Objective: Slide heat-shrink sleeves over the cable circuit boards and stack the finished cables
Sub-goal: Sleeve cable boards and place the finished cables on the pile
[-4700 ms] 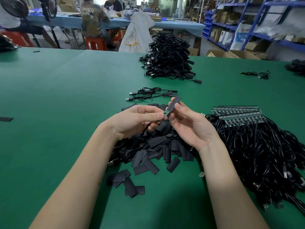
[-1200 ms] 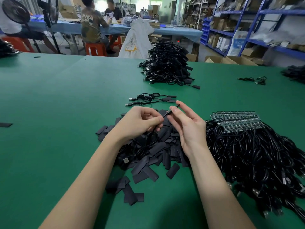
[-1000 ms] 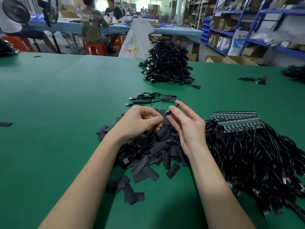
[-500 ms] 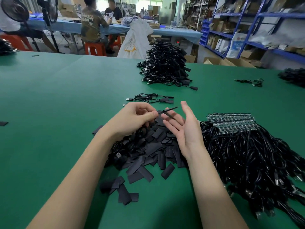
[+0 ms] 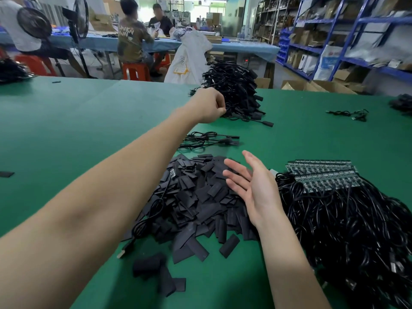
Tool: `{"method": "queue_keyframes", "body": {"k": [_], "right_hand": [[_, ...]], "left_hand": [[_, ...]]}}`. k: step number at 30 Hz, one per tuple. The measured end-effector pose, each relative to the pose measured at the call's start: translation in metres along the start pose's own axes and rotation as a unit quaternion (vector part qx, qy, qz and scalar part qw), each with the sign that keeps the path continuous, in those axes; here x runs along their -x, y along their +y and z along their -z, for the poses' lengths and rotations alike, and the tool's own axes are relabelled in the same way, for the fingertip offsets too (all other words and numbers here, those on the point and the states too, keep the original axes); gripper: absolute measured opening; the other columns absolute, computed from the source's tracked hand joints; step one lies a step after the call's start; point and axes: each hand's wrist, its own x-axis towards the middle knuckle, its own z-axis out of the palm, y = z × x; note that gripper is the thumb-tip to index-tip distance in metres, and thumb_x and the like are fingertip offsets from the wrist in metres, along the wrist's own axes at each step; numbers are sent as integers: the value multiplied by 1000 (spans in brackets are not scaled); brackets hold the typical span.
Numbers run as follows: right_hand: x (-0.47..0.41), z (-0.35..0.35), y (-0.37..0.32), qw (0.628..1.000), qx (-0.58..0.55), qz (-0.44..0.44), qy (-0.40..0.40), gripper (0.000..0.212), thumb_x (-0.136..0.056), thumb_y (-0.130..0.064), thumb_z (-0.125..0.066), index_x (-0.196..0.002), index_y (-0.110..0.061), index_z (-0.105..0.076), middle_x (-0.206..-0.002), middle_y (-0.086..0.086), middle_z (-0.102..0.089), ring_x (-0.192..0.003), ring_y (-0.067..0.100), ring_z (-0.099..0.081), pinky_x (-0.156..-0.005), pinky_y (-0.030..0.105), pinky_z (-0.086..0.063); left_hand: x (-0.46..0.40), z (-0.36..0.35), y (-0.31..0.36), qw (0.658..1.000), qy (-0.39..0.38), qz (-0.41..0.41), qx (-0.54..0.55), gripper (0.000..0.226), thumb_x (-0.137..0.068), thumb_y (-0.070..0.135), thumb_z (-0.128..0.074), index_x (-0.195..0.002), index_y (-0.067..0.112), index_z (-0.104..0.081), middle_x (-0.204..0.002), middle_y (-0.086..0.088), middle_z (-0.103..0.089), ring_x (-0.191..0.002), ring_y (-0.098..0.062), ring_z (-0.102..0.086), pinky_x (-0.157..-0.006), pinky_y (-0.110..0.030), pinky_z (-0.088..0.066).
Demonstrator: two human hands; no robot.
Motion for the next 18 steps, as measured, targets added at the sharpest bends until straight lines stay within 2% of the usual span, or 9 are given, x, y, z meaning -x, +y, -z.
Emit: {"method": "queue_keyframes", "body": {"k": [2,4,5,7,9,11,13,15,18], "right_hand": [[-1,1,1,1000,6,-2,-5,22,-105,-33,-53,-127,-28,-55,-97,4,-80,-77,17,-75,-63,25,-60],[-2,1,2,1000,14,-2,-12,21,-105,-33,-53,-125,-28,-56,-97,4,-80,-77,17,-75,-64,25,-60],[-3,1,3,1000,18,-2,-16,20,-105,-33,-52,-124,-29,-57,-97,4,-80,-76,17,-75,-65,25,-60],[-3,1,3,999,23,-3,-22,18,-106,-31,-52,-123,-29,-58,-97,4,-80,-75,16,-74,-66,25,-61],[-4,0,4,999,27,-3,-27,18,-106,-30,-52,-122,-27,-59,-96,4,-80,-73,15,-74,-67,25,-61],[-2,-3,4,999,37,-6,-32,19,-105,-30,-52,-122,-26,-61,-95,4,-80,-73,15,-73,-67,25,-60],[-1,-5,5,998,50,-8,-40,20,-105,-29,-52,-122,-25,-61,-95,5,-80,-73,15,-73,-67,25,-60],[1,-6,4,997,60,-8,-43,21,-105,-29,-52,-123,-23,-62,-95,5,-80,-74,15,-73,-67,25,-60],[2,-6,4,996,74,-8,-42,22,-105,-29,-52,-122,-23,-64,-94,3,-80,-74,14,-73,-68,25,-60]], "left_hand": [[-10,-25,-12,999,-29,2,-45,19,-97,18,-60,-109,11,-74,-99,-4,-67,-98,-23,-63,-83,-26,-46],[-11,-50,-23,988,-80,37,-124,29,-95,17,-59,-123,13,-65,-124,-13,-59,-122,-32,-52,-98,-39,-47],[-9,-59,-28,980,-98,65,-161,33,-94,18,-59,-127,14,-59,-129,-15,-52,-126,-34,-47,-99,-44,-46],[-2,-72,-30,968,-124,108,-190,35,-92,18,-60,-126,10,-53,-123,-14,-51,-112,-34,-52,-87,-44,-47],[1,-80,-30,963,-146,124,-190,31,-93,17,-60,-121,7,-56,-115,-14,-58,-95,-32,-56,-75,-39,-46],[2,-84,-30,965,-147,123,-176,26,-92,14,-62,-115,5,-59,-114,-16,-61,-92,-32,-58,-73,-36,-46],[1,-84,-32,972,-139,116,-151,22,-89,12,-65,-110,5,-60,-112,-17,-63,-91,-31,-59,-74,-37,-50],[1,-82,-31,977,-141,97,-129,24,-88,14,-66,-110,6,-61,-112,-16,-64,-97,-32,-61,-82,-40,-55],[3,-82,-36,981,-140,73,-111,25,-89,17,-64,-113,8,-64,-114,-14,-66,-105,-32,-62,-90,-42,-55]]}}
